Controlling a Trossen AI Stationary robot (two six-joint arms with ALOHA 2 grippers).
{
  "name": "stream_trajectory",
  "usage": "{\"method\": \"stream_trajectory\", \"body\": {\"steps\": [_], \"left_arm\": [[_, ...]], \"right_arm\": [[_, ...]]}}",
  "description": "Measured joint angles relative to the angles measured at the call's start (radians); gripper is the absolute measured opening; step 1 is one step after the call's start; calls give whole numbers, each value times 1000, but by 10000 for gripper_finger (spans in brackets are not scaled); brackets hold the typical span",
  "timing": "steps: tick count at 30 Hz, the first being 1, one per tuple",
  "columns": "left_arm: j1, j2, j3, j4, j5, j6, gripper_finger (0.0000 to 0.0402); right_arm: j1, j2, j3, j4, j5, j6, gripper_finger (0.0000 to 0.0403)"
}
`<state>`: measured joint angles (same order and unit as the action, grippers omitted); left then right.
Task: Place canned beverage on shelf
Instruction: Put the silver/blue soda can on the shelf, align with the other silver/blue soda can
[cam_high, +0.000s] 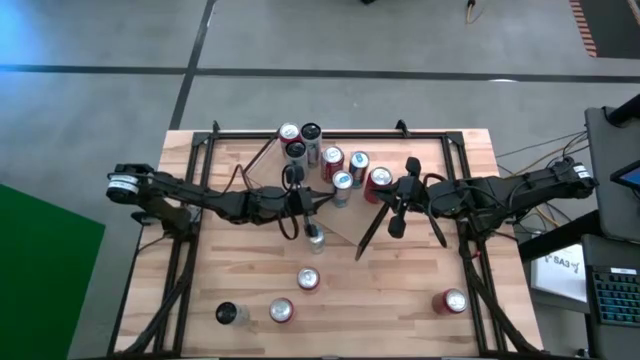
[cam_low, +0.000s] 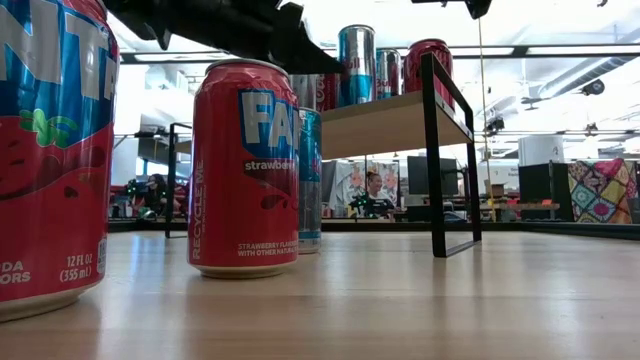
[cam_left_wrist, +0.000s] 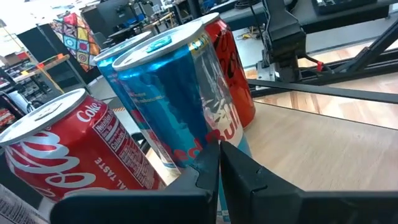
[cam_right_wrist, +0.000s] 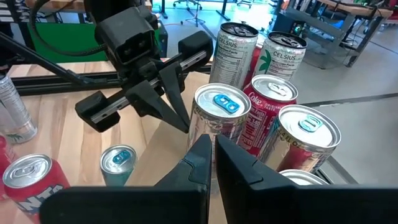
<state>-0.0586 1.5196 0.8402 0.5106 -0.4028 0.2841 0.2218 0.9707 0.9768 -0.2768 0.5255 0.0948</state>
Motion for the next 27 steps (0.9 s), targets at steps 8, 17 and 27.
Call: {"method": "stream_trajectory", "body": {"steps": [8, 17, 27], "left_arm": [[-12, 0, 0, -35, 40, 22, 0], [4, 0, -1, -24, 40, 51, 0], [18, 54, -1, 63, 26, 79, 0]], "right_arm": [[0, 0, 0, -1, 0, 6, 12], [0, 0, -1, -2, 0, 18, 12], [0, 0, -1, -3, 0, 24, 12]]}}
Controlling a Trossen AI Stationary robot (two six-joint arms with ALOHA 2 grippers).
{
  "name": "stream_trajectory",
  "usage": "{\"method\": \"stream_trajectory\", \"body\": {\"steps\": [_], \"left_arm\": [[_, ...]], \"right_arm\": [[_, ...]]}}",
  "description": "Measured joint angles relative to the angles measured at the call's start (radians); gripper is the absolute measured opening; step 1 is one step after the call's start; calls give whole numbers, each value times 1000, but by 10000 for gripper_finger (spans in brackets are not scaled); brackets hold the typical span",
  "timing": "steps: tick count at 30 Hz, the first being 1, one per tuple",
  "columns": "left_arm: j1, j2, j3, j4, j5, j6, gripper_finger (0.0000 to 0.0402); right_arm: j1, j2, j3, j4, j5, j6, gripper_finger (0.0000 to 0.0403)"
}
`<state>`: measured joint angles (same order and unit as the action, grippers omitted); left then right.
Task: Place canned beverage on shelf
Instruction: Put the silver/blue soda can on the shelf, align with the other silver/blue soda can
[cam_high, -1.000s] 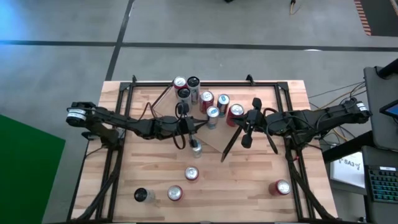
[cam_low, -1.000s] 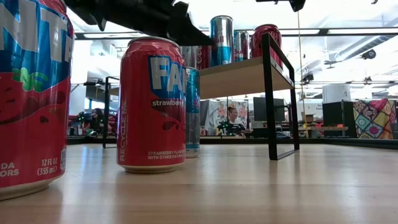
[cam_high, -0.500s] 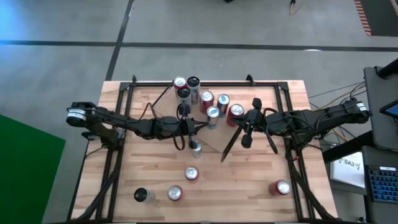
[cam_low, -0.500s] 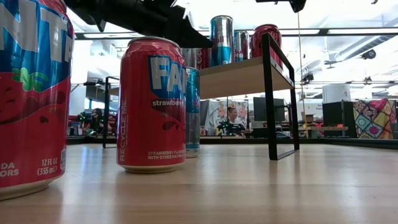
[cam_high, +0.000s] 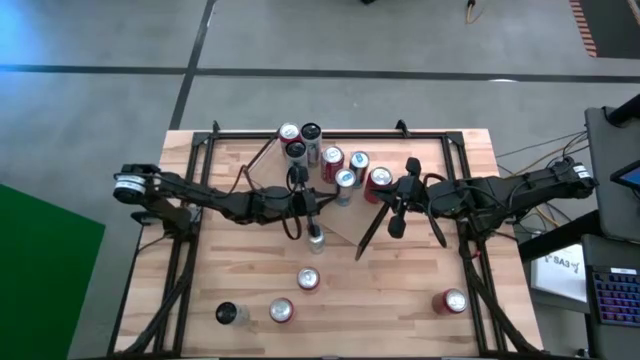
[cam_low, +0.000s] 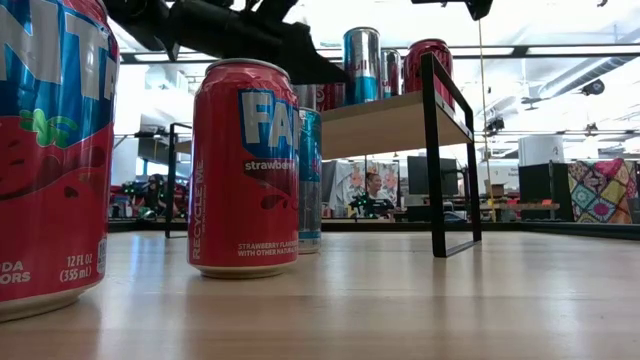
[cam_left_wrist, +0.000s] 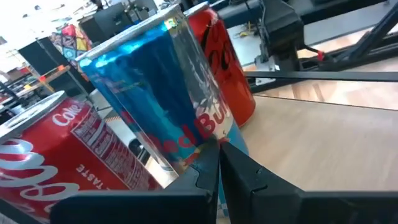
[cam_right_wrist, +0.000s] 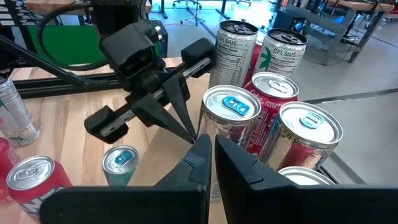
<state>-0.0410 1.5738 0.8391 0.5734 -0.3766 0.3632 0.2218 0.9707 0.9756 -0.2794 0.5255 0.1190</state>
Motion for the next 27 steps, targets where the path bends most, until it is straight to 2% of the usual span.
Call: {"method": "stream_trajectory", "body": {"steps": [5, 11, 16, 20, 27], "left_arm": [[-2, 6, 0, 2, -31, -6, 0], [-13, 4, 0, -21, -15, 10, 0], [-12, 4, 0, -31, 159, -7, 0], [-8, 4, 0, -20, 100, -32, 0], [5, 39, 0, 62, 68, -22, 0]], "right_arm": [[0, 0, 0, -1, 0, 1, 12], [0, 0, 0, -1, 0, 1, 12], [0, 0, -1, -2, 0, 1, 12], [0, 0, -1, -2, 0, 1, 12], [0, 0, -1, 0, 0, 4, 12]]}}
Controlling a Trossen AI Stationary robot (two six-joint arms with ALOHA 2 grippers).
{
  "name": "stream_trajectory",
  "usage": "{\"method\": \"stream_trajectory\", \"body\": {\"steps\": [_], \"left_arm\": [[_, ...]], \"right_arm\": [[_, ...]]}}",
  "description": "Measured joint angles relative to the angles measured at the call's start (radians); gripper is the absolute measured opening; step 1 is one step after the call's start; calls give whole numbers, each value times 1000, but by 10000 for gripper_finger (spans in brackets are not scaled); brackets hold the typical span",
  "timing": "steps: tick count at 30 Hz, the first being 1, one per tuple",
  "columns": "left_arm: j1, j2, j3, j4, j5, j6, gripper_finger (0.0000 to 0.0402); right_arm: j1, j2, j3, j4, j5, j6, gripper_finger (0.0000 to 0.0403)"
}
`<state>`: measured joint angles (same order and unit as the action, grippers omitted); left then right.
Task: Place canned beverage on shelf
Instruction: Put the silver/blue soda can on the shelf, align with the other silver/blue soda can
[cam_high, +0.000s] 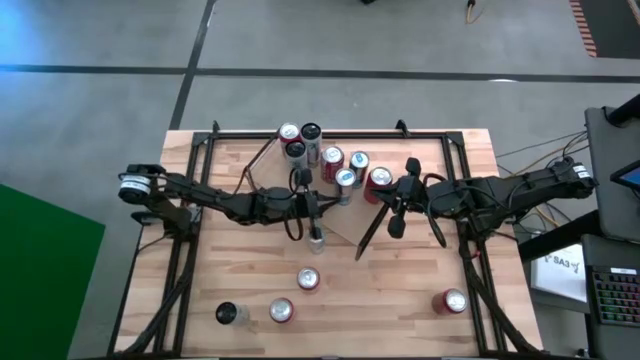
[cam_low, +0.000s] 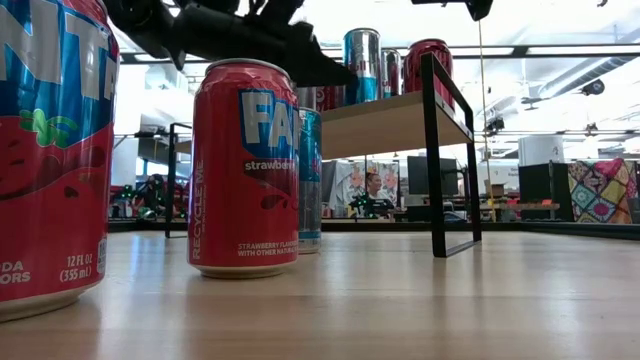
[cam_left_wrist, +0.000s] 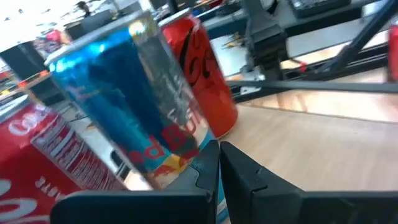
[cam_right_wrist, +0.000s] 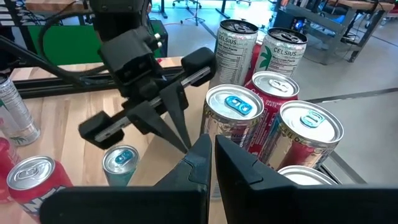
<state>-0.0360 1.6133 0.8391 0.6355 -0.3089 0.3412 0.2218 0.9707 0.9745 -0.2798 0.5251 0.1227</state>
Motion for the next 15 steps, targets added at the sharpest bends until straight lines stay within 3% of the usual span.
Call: {"method": "stream_trajectory", "body": {"steps": [3, 15], "left_arm": [[0, 3, 0, 6, -45, -9, 0], [4, 5, 0, 31, -48, -14, 0]], "right_arm": [[0, 0, 0, 0, 0, 1, 12], [0, 0, 0, 1, 0, 1, 12]]}}
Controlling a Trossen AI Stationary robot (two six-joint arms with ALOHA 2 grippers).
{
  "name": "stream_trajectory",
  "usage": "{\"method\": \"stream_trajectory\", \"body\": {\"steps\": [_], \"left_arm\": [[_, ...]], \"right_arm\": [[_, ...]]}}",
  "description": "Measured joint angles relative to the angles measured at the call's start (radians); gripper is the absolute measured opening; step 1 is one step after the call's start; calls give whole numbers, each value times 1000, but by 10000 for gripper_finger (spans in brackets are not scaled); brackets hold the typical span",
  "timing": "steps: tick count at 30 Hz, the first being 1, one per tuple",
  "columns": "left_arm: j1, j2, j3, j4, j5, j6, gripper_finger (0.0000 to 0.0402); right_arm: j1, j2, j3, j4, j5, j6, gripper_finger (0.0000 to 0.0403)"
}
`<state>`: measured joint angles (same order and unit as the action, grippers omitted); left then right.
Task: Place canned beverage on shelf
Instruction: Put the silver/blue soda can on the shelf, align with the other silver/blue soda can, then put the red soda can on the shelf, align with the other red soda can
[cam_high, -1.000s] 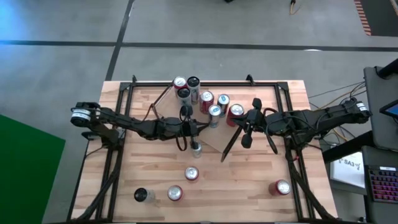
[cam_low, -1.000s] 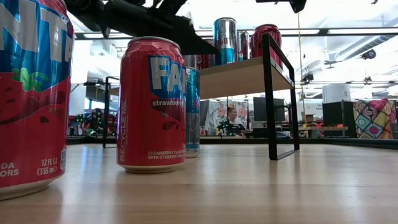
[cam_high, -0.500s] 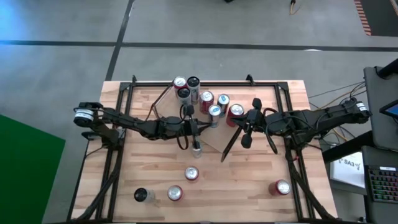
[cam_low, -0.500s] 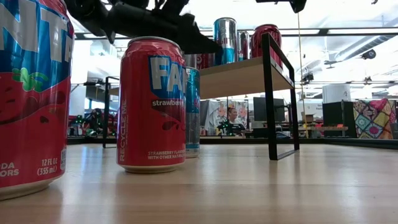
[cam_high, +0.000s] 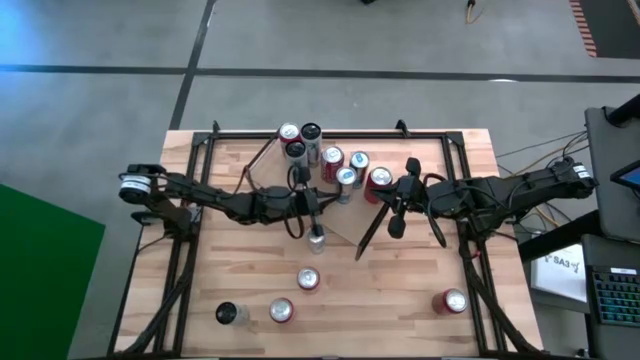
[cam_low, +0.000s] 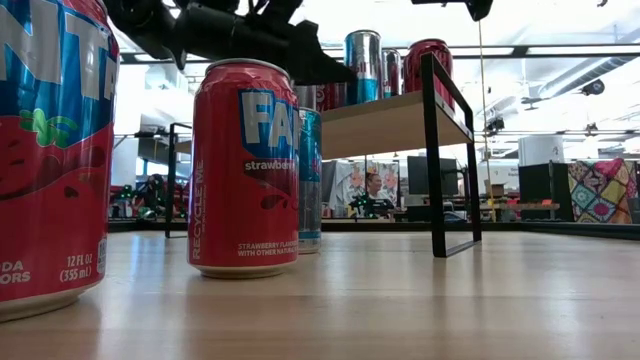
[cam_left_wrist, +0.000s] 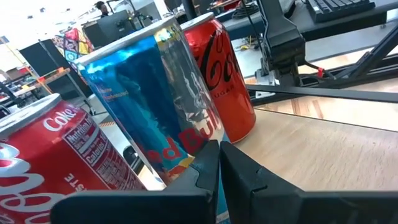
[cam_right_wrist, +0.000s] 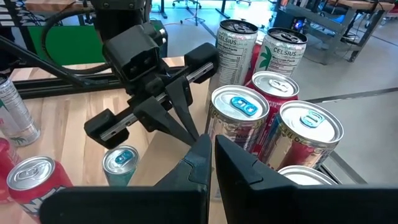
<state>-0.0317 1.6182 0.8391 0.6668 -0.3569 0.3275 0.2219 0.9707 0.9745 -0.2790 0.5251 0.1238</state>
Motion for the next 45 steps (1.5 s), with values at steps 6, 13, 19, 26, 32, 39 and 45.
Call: {"method": "stream_trajectory", "body": {"steps": [6, 13, 19, 26, 32, 39, 45], "left_arm": [[1, 15, 0, 3, 0, -15, 0], [-5, 0, 0, -13, -53, -14, 0], [-32, -39, 0, -47, -56, -8, 0], [-102, -80, 0, -51, -54, 11, 0], [-187, -176, 0, -87, -54, 76, 0], [-250, -372, -25, -231, -55, 76, 0], [-271, -559, -116, -238, -54, 56, 0]], "right_arm": [[0, 0, 0, 0, 0, 10, 12], [0, 0, 0, 0, 0, 15, 12], [0, 0, 0, 0, -1, 37, 12], [1, 0, 0, 7, 0, 79, 12], [12, 0, 0, 41, 0, 113, 12], [61, 0, 13, 92, -2, 112, 12], [97, 0, 17, 121, -5, 153, 12]]}}
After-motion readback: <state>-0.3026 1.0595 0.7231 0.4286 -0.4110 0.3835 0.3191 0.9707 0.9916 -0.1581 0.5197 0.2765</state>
